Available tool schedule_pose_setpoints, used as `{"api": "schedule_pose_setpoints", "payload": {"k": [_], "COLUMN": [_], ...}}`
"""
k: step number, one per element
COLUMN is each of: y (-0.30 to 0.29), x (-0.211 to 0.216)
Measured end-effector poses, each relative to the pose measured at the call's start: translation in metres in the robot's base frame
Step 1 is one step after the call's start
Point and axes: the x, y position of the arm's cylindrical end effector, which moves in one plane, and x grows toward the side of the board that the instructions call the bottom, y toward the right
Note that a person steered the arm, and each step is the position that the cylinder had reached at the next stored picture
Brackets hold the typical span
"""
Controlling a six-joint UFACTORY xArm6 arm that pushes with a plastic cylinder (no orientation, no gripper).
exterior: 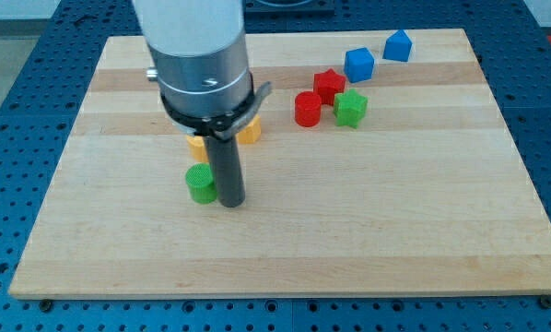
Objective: Push green circle left a bit
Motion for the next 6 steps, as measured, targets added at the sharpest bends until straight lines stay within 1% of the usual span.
{"api": "schedule_pose_setpoints", "payload": {"k": [1, 2, 3, 4, 6], "y": [0.022, 0.019, -0.005, -0.033, -0.048], "x": [-0.008, -0.022, -0.025, -0.018, 0.004]}}
